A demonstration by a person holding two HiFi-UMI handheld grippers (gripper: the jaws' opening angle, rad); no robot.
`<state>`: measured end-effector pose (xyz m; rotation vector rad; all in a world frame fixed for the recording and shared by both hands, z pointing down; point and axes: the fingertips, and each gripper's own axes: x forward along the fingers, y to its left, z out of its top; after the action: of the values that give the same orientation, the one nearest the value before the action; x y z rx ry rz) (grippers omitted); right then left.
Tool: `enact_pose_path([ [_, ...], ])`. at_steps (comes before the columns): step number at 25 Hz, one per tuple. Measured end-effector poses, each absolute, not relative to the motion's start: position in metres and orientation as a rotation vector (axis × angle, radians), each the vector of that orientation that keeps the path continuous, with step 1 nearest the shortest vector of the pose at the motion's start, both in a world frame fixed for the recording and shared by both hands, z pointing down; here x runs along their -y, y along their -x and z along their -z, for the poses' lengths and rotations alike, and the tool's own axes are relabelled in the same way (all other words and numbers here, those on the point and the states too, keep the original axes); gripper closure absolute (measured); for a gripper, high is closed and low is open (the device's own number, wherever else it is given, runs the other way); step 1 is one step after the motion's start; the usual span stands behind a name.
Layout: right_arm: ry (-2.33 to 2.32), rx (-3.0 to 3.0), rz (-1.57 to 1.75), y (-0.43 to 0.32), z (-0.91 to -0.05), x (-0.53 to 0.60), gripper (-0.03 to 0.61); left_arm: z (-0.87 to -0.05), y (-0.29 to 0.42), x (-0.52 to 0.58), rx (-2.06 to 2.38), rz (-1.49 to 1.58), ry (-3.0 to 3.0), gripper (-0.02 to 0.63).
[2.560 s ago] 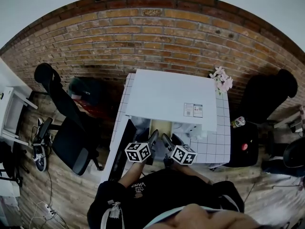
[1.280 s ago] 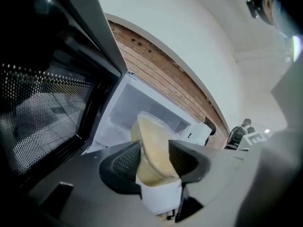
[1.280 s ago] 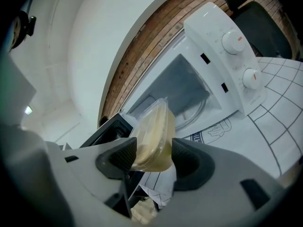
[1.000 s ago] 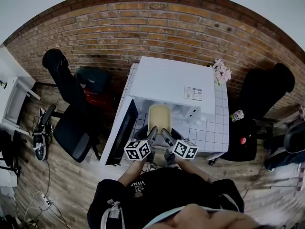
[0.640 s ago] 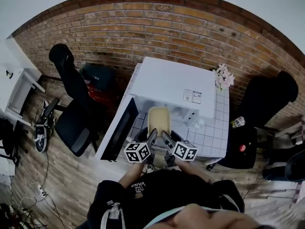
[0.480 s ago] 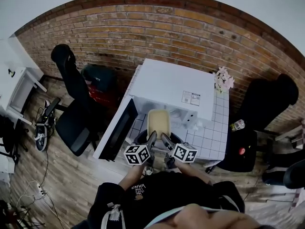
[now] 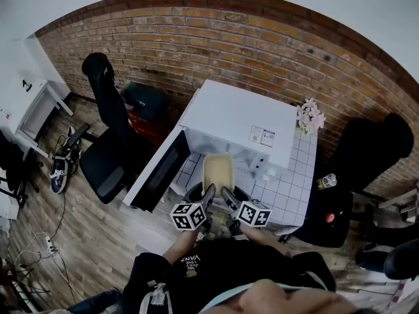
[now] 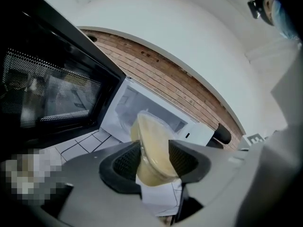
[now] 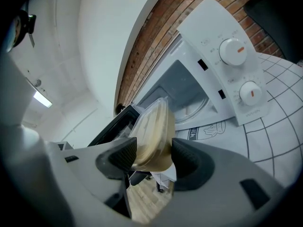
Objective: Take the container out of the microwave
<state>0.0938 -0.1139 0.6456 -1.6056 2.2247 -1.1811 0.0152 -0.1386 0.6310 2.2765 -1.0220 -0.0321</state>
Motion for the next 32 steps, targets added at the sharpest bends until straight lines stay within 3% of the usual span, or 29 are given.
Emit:
enact_pose_path([
  [32, 1.460, -2.390, 1.245, -0.109, -0.658, 0.047, 0.356, -0.641, -0.029, 0.060, 1.184, 0.067, -2.184, 0.422],
])
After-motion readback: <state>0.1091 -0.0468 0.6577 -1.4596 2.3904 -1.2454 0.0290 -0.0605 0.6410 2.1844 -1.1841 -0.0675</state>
